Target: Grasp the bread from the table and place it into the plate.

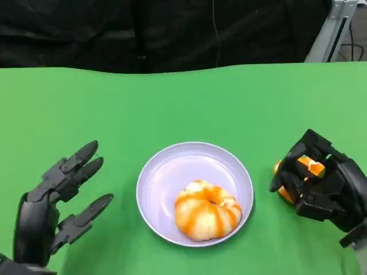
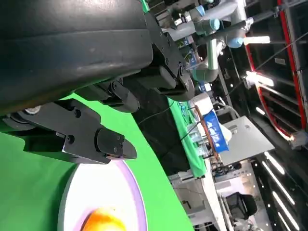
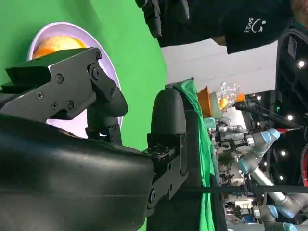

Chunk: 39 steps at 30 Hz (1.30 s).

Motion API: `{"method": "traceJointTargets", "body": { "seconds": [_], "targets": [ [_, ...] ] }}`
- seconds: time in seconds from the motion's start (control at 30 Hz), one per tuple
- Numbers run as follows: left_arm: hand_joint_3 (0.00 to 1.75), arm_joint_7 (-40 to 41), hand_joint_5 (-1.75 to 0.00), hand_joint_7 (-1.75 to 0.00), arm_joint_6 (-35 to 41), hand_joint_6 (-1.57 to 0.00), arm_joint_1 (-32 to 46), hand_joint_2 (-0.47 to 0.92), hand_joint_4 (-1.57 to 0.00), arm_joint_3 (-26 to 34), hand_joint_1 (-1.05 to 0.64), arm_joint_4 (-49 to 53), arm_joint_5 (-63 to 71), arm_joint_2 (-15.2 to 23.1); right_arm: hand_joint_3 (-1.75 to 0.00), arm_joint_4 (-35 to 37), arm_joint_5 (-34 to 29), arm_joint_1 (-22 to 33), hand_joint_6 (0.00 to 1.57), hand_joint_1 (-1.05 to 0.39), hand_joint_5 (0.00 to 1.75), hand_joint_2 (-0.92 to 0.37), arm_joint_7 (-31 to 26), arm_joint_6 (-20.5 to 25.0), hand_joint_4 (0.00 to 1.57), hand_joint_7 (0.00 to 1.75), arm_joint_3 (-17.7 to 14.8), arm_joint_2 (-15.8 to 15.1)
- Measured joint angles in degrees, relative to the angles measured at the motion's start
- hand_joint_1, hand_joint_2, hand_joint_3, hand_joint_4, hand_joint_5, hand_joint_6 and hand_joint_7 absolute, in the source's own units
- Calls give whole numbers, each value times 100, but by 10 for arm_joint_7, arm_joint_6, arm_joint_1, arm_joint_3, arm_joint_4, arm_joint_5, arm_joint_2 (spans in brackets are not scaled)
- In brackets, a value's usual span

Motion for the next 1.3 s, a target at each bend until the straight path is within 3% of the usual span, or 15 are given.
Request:
{"method": "traceJointTargets", "body": {
  "seconds": [0.17, 0.2, 0.27, 0.3, 0.37, 0.4, 0.47, 0.5, 0.63, 0.73, 1.03, 1.3],
  "targets": [
    [26, 0, -3, -3, 3, -66, 0, 92, -73, 6, 10, 0, 8, -3, -111, 0, 0, -1, 36, 13, 175, -67, 0, 0, 44, 159, -1, 0],
    [28, 0, -5, -6, 6, -72, 0, 92, -79, 9, 10, 0, 15, -4, -111, 0, 0, -1, 36, 13, 175, -68, 0, 0, 44, 158, -1, 0],
    [36, 1, -17, -14, 7, -107, 0, 92, -110, 15, 7, 0, 25, -4, -110, 0, 0, -1, 36, 12, 175, -67, 0, 0, 44, 158, -1, 0],
    [38, 1, -22, -17, 7, -117, 0, 92, -118, 17, 6, 1, 25, -4, -110, 1, 0, -1, 36, 12, 175, -67, 1, -1, 44, 158, -2, 0],
    [39, -1, -25, -20, 5, -125, -2, 92, -125, 20, 5, 7, 23, -4, -110, 4, 0, -2, 36, 12, 175, -67, 2, -2, 44, 158, -3, 0],
    [41, -2, -49, -24, 4, -127, -2, 92, -120, 21, 4, 12, 21, -4, -110, 4, 0, -2, 36, 12, 175, -67, 2, -2, 43, 158, -3, 0],
    [42, -12, -82, -31, 4, -125, -3, 92, -106, 22, 3, 17, 18, -5, -110, 4, 0, -3, 36, 13, 175, -67, 3, -2, 43, 158, -5, 0],
    [43, -15, -100, -47, 4, -118, -3, 92, -98, 22, 2, 18, 18, -5, -110, 4, 0, -3, 36, 12, 175, -67, 4, -2, 44, 157, -5, 0],
    [44, -18, -121, -74, 1, -105, -3, 92, -90, 22, 0, 19, 18, -6, -110, 6, 6, -5, 36, 11, 175, -67, 9, -2, 44, 157, -9, 0],
    [45, -19, -128, -88, 0, -98, -3, 92, -87, 23, -1, 19, 18, -7, -110, 6, 6, -6, 37, 11, 175, -67, 10, -2, 44, 157, -10, 0],
    [48, -38, -143, -107, 0, -89, -3, 92, -81, 23, -3, 19, 1, -11, -111, 6, 6, -6, 37, 13, 175, -67, 9, -10, 43, 157, -9, 0],
    [49, -45, -148, -112, 1, -86, -3, 92, -79, 22, -4, 7, 0, -13, -113, 9, 6, -6, 37, 13, 175, -67, 12, -11, 44, 158, -12, 0]
  ]
}}
